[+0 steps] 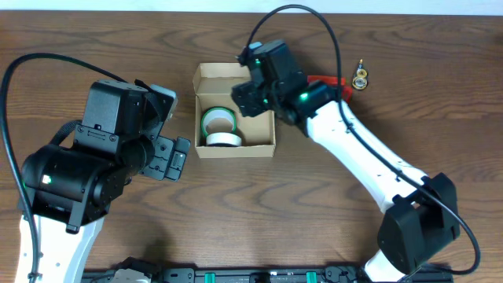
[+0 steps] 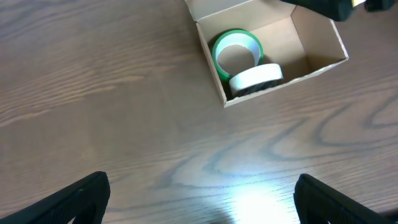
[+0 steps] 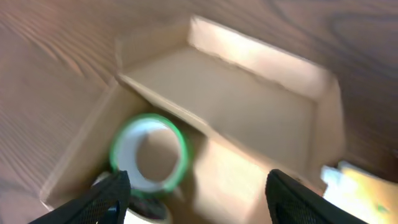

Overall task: Pack container
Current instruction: 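Release the white roll and raise the right gripper out of the box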

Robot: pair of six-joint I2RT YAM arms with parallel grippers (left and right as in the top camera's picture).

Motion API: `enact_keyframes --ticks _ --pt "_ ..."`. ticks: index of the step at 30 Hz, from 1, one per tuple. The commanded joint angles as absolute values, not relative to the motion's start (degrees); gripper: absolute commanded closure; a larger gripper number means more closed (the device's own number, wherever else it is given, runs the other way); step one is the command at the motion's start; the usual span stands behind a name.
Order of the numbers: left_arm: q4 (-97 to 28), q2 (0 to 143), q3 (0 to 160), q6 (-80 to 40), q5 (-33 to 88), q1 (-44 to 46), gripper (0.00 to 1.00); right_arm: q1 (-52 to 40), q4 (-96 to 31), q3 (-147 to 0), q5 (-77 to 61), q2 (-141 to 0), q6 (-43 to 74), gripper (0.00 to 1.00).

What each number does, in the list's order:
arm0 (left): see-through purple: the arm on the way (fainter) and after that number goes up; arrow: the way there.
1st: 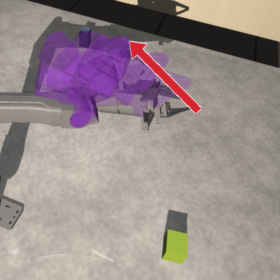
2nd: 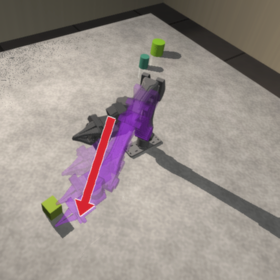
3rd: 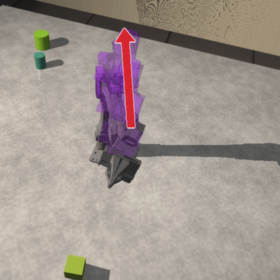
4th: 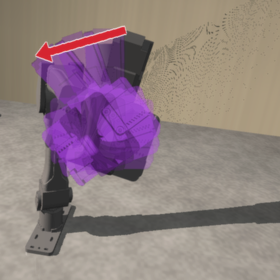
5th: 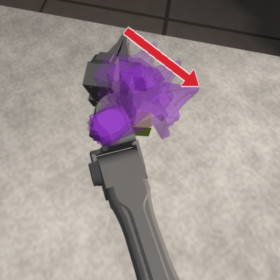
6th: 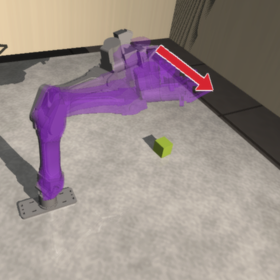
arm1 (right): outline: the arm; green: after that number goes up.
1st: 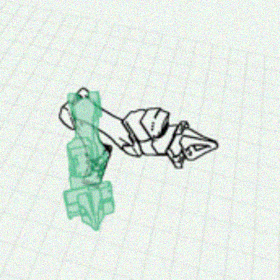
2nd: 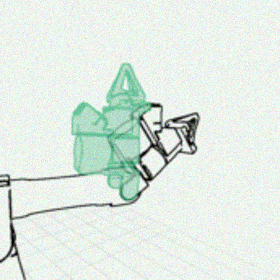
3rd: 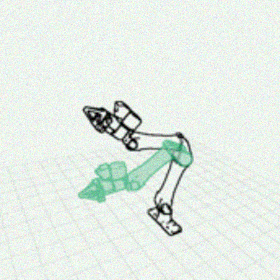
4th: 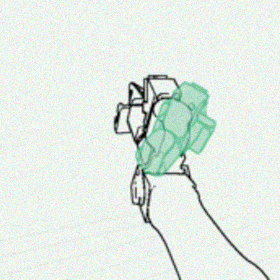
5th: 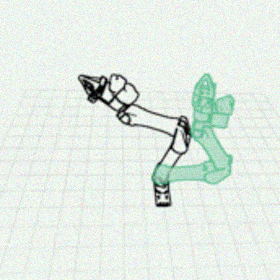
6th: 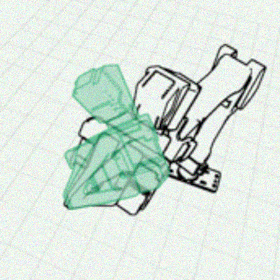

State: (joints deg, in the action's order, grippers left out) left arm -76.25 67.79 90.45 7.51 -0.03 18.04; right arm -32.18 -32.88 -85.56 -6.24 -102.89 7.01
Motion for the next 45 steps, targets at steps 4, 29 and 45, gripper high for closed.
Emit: enact_keyframes --ticks 4,29,45 --pt "-76.29 67.99 90.59 7.25 -0.45 18.02 0.05 -28.84 -35.81 -86.37 -13.8 -102.21 -1.5 0.29" --pt "-76.29 67.99 90.59 7.25 -0.45 18.02 0.05 -26.79 -39.55 -86.39 -10.26 -102.32 -10.13 0.2" --pt "-76.29 67.99 90.59 7.25 -0.45 18.02 0.05 -8.99 -35.92 -86.56 -5.58 -105.1 -18.59 0.07"
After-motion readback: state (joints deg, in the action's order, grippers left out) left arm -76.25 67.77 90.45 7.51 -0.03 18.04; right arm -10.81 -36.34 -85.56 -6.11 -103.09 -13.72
